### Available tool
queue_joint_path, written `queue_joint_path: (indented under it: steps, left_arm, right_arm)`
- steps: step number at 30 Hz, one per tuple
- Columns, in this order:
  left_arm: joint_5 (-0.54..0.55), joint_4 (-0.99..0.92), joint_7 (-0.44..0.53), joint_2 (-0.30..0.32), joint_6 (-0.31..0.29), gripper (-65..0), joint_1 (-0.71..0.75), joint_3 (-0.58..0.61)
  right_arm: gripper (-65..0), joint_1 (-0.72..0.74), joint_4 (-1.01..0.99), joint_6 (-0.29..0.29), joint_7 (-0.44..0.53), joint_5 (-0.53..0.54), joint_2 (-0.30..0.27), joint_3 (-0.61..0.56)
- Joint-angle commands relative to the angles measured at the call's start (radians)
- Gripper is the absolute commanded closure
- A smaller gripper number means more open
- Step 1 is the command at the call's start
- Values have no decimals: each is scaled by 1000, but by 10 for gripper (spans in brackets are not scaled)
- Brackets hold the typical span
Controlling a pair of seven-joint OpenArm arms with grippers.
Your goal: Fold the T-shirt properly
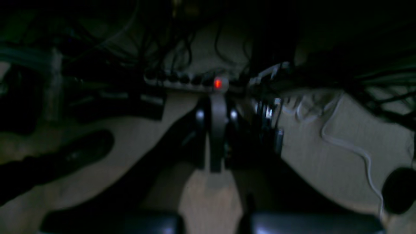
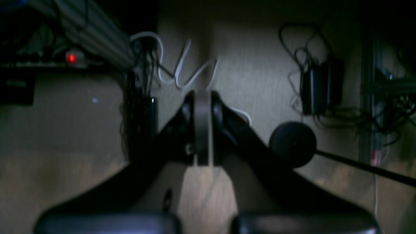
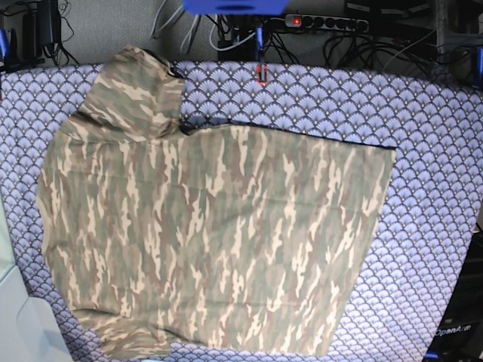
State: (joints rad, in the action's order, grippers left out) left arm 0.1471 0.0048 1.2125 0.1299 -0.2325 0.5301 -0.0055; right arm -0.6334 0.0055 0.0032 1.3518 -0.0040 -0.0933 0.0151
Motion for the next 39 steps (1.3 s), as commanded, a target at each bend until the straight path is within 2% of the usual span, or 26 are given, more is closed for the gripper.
queue_joint_path:
  steps: [1,3,7,10,15,20,23,26,29,31,34,36,39]
  left_arm:
    - [3,-5,54,-8,-1,-5,48,0]
    - [3,-5,109,-17,-1,-5,77,0]
    - [4,1,102,-20,-1,-5,107,-1]
    - [4,30,103,-22,-1,-5,137,-1]
    - [6,334,100,-32,2,-5,307,-1]
    - [6,722,80,-28,9,-5,497,-1]
    - [6,935,-4,-25,9,-5,592,-14]
    - [4,1162,-156,-22,9,-5,651,-77]
    - [4,1346,-314,-26,9,-5,674,-129]
    - [4,1458,-417,-26,9,-5,678,-155]
    - [4,1583,-541,-26,9,-5,675,-182]
    - [4,1662,-618,-26,9,-5,672,-202]
    - [4,1780,-731,-26,9,-5,668,-232]
  right_arm:
    - [0,-24,-3,5,27,2,-6,1]
    - [0,-26,-3,5,28,2,-7,-4]
    - [0,-42,9,5,30,2,-24,-2]
    - [0,-130,150,5,30,2,-26,1]
    - [0,-340,531,5,22,2,-23,4]
    - [0,-467,796,5,19,2,-21,4]
    - [0,-503,911,4,-2,3,-20,4]
    - [0,-533,1059,4,-84,5,-18,30]
    - [0,-550,1221,5,-200,32,13,76]
    - [0,-556,1326,8,-289,71,11,90]
    - [0,-556,1448,8,-406,117,2,90]
    - [0,-555,1533,8,-495,146,-26,90]
    - [0,-552,1668,10,-651,200,-43,90]
